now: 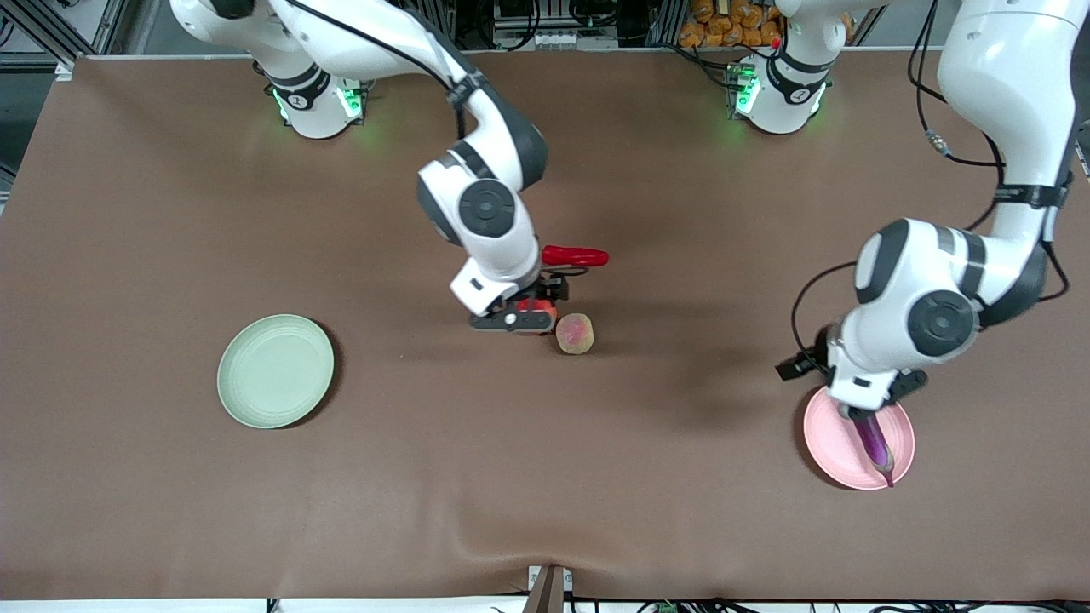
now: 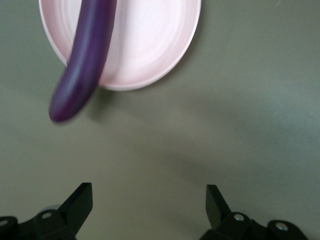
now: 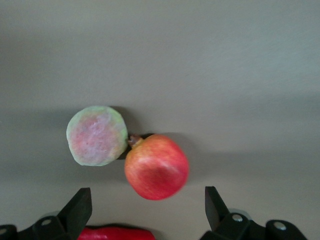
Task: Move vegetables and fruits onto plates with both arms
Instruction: 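Grasp the red apple with the right gripper while the left gripper releases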
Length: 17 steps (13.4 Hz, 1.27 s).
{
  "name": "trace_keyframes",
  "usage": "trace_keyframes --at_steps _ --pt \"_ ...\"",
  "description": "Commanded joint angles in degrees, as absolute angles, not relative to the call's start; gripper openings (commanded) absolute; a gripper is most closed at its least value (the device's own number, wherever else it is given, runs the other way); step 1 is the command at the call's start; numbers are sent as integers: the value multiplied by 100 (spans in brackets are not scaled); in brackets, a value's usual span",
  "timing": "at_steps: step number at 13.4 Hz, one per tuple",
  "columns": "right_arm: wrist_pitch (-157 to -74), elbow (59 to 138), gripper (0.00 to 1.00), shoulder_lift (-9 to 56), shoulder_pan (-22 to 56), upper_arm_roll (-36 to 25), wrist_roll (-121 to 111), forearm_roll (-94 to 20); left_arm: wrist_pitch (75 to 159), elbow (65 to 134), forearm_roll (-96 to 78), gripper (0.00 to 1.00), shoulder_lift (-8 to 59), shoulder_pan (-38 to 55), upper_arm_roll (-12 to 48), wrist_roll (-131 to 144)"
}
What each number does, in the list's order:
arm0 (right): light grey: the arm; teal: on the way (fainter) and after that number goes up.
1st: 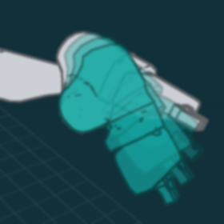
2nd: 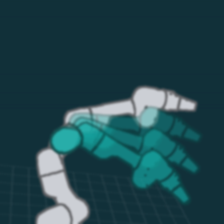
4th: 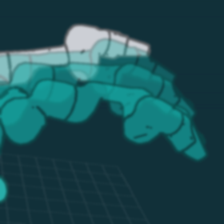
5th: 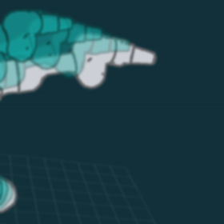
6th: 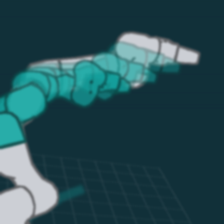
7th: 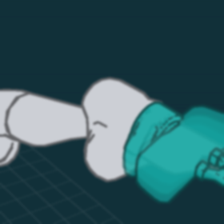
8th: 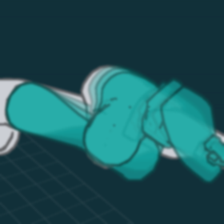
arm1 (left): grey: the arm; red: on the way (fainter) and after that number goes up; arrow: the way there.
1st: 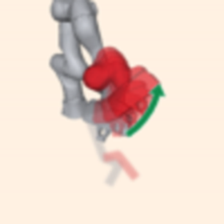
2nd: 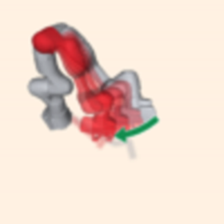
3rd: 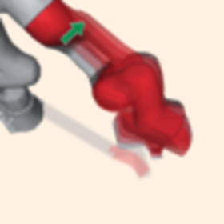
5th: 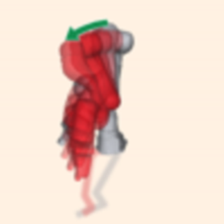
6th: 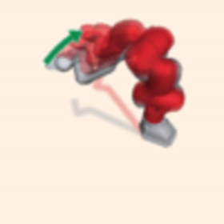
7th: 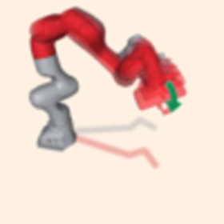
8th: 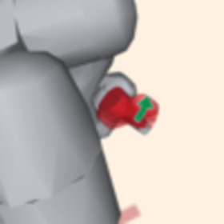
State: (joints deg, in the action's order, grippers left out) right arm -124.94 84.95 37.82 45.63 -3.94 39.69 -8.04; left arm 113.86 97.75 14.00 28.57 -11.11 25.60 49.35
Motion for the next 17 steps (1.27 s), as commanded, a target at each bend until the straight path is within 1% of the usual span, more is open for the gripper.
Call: trace_keyframes --at_steps 1,4,7,10,11,12,13,14,16,17 --pt "-12901 8841 100 3753 4658 -483 4069 -791 11934 10721 1450 100 2365 -1230 2864 5999" --pt "-13078 8921 100 3911 4728 -492 4288 -590 12417 11161 1450 100 2285 -1195 3198 7631" --pt "-13350 8921 100 4148 4807 -492 4526 -422 12507 11285 1503 100 2320 -1056 3611 9242" --pt "-13500 8921 100 4298 4895 -492 4719 -308 12673 11425 1503 100 2373 -511 3630 10446" --pt "-13491 8921 80 4307 4896 -492 4720 -186 12830 11495 1503 100 2417 -379 3630 10781" --pt "-13456 8921 50 4289 4852 -492 4676 -19 13006 11574 1503 100 2452 -256 3630 11063" --pt "-13395 8895 9 4237 4817 -483 4676 0 13243 11636 1494 100 2522 -150 3630 11326" --pt "-13134 8877 0 4167 4747 -492 4615 9 13480 11663 1503 100 2601 7 3630 11625" --pt "-12299 8868 0 3755 4440 -475 3994 -26 13745 11672 1520 100 2742 306 3612 12091" --pt "-12105 8903 0 3622 4351 -475 3729 -52 13868 11681 1521 100 2794 438 3612 12311"
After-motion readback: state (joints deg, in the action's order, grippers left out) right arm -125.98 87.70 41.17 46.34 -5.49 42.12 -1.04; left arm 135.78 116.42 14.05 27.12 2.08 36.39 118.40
